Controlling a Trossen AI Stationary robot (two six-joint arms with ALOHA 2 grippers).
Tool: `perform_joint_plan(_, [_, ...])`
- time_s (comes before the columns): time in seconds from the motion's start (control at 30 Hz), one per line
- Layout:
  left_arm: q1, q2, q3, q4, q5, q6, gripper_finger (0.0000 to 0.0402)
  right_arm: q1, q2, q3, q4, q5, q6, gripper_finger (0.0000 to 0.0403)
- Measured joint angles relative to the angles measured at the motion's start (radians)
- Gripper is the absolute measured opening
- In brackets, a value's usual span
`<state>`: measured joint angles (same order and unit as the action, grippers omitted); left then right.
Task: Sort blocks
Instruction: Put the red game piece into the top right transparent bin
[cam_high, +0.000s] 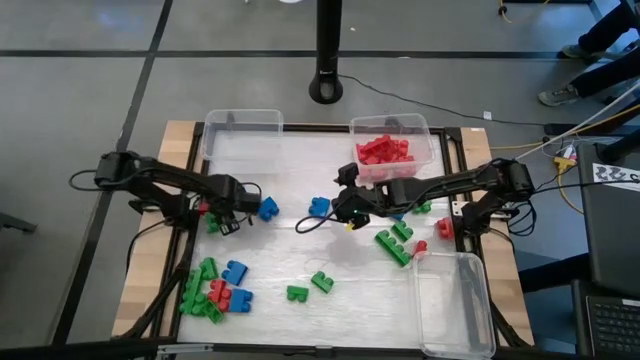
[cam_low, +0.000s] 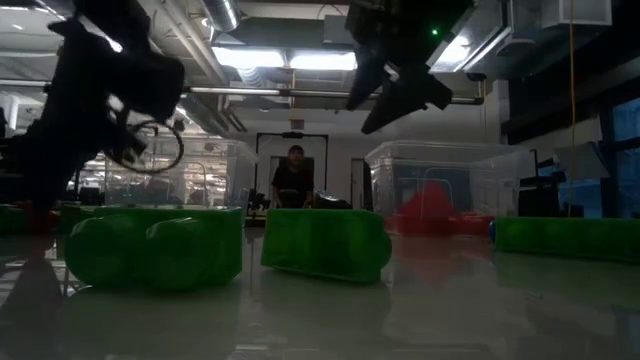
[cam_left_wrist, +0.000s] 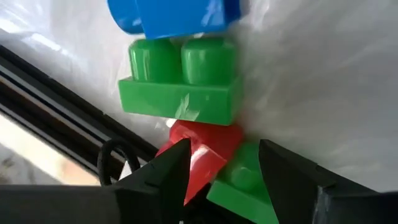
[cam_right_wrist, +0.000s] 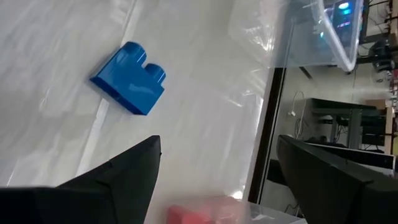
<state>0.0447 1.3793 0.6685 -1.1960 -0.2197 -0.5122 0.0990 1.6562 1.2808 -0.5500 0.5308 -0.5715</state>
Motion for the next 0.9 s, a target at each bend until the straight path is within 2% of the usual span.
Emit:
perform_joint_plan(0.23, [0.015,0.132,0.0,-0.006,0.03,0.077,0.018,0.0,0.0,0.0,-0.035,-0.009,0.022,0.0319])
perform_joint_plan(0.6, [0.017,0.143,-0.004,-0.003,-0.004,0.026,0.0179,0.0,0.0,0.0,-0.028,-0.008,0.022,0.0319])
perform_joint_plan(0.73, [0.017,0.143,-0.006,-0.001,-0.031,-0.024,0.0154,0.0,0.0,0.0,-0.028,-0.014,0.029,0.0319])
perform_joint_plan(0.9, [0.016,0.143,-0.006,-0.004,-0.058,-0.062,0.0097,0.0,0.0,0.0,-0.028,-0.027,0.029,0.0319])
